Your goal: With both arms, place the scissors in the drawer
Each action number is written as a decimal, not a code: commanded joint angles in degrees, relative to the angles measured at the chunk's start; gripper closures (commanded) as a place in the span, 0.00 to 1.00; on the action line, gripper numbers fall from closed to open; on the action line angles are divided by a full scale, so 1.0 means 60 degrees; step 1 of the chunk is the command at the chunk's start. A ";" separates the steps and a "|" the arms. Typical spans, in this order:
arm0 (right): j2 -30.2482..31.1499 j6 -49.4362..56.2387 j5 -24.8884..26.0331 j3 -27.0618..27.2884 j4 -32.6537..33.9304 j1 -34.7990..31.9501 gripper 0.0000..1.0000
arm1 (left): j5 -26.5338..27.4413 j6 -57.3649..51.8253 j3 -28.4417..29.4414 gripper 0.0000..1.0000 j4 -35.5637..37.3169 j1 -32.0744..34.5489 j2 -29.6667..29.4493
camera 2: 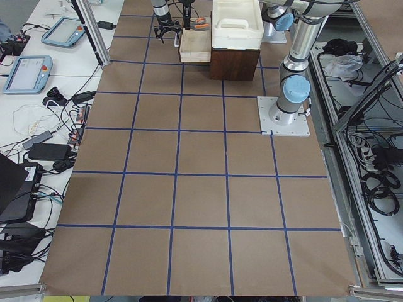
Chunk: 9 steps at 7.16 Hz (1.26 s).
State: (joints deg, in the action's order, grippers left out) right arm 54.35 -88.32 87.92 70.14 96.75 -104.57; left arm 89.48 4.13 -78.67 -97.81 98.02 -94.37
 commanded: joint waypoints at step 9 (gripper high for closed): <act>0.0269 0.0203 -0.0078 -0.0294 -0.0201 0.0026 0.00 | 0.0072 -1.3518 -0.0643 0.80 0.0583 -0.1029 -0.0018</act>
State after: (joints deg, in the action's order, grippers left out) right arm 54.18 -87.17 87.37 68.30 96.25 -104.41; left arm 89.84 -73.06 -81.86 -94.79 91.62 -94.65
